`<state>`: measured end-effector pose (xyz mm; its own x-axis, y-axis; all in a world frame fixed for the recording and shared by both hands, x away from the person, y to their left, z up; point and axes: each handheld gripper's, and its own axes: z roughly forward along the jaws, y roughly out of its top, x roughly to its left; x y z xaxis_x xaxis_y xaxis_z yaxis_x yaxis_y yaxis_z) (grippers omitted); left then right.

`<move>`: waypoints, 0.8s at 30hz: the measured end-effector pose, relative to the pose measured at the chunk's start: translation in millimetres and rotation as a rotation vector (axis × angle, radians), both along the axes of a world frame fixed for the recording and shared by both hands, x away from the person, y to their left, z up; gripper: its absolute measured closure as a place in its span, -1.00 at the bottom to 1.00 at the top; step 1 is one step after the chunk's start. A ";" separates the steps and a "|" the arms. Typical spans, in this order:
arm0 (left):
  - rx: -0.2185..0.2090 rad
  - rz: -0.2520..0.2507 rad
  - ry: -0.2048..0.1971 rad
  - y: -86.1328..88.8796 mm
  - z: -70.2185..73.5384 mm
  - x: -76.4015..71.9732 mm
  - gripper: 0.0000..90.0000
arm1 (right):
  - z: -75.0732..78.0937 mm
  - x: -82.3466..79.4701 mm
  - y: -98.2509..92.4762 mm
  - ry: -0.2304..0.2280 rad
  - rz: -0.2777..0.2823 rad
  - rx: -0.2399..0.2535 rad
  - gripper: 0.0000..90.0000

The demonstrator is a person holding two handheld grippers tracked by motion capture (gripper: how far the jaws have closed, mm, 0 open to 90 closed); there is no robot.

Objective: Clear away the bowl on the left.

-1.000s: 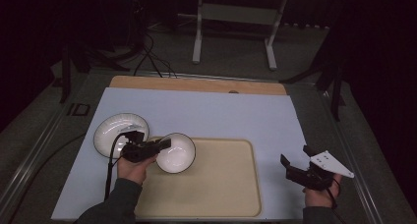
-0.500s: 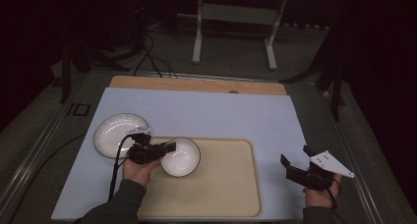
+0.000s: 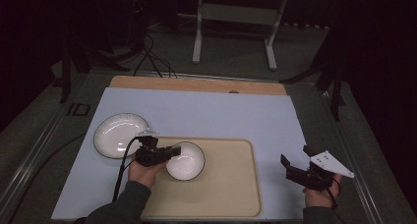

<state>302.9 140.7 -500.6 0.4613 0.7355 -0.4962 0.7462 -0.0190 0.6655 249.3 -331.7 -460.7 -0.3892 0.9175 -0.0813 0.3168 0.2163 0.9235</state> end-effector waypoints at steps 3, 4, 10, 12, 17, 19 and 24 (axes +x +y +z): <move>0.008 -0.013 0.009 -5.2 -2.6 -0.1 0.66 | 0.0 0.0 0.0 0.000 0.000 0.000 -0.70; 0.011 -0.016 0.011 -6.5 -3.3 -0.1 0.66 | 0.0 0.0 -0.1 0.000 0.000 0.000 -0.70; 0.033 -0.024 0.038 -14.5 -10.0 -0.2 0.65 | 0.0 0.0 -0.1 0.001 0.000 0.002 -0.70; 0.042 -0.025 0.049 -17.5 -13.3 0.0 0.64 | 0.0 -0.1 -0.1 0.001 0.000 0.004 -0.70; 0.052 -0.013 0.048 -19.4 -16.1 0.4 0.66 | 0.0 -0.1 0.0 0.002 0.000 0.004 -0.70; 0.070 -0.004 0.045 -20.7 -17.3 0.6 0.68 | -0.2 0.1 0.1 0.002 0.002 -0.001 -0.70; 0.087 0.003 0.046 -20.5 -18.1 1.7 0.68 | -0.1 0.0 0.3 0.001 0.000 0.001 -0.70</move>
<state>304.6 120.2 -518.7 0.4369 0.7782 -0.4511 0.7763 -0.0729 0.6262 249.3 -331.4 -460.8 -0.3898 0.9174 -0.0802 0.3179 0.2158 0.9232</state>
